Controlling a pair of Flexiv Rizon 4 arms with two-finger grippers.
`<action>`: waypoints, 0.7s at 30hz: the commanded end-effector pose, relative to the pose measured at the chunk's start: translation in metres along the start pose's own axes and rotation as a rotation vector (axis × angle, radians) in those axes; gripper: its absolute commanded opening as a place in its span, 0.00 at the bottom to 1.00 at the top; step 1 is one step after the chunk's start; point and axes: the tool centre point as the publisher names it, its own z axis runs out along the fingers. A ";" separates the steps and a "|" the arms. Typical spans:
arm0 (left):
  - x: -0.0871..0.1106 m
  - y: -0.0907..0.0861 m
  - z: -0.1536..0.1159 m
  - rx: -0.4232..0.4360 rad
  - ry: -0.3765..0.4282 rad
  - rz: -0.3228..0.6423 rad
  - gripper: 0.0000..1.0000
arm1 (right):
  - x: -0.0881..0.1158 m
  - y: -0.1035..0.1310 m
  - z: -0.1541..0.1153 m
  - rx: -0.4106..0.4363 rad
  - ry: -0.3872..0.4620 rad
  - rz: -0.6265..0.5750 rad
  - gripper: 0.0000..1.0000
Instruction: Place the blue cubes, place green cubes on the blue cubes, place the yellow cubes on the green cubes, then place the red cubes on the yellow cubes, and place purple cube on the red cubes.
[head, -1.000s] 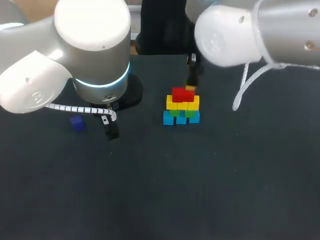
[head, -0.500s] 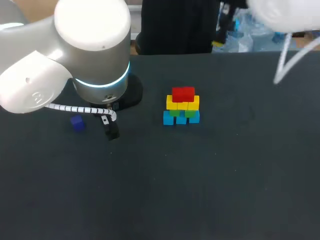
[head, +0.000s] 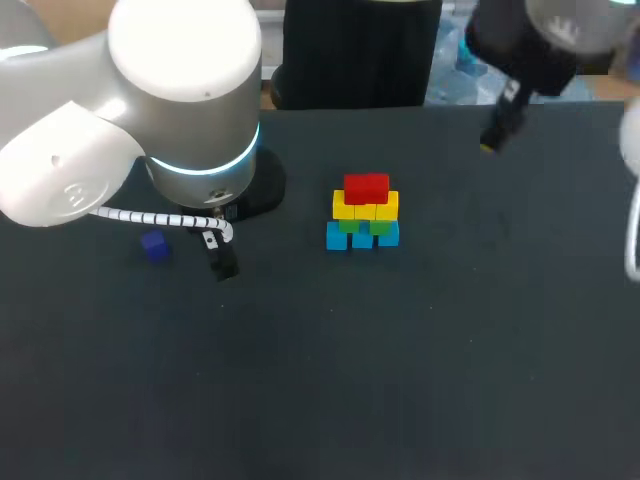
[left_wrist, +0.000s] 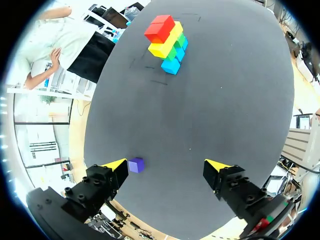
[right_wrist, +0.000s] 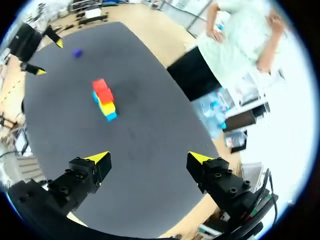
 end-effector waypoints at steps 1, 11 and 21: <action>0.001 0.001 0.000 0.002 -0.003 0.002 1.00 | 0.031 0.003 0.011 0.544 -0.065 0.055 1.00; 0.001 0.001 0.000 0.002 -0.003 0.002 1.00 | 0.054 0.003 0.035 0.561 -0.049 0.142 1.00; 0.001 0.001 0.000 0.002 -0.003 0.002 1.00 | 0.053 0.004 0.037 0.549 -0.062 0.146 1.00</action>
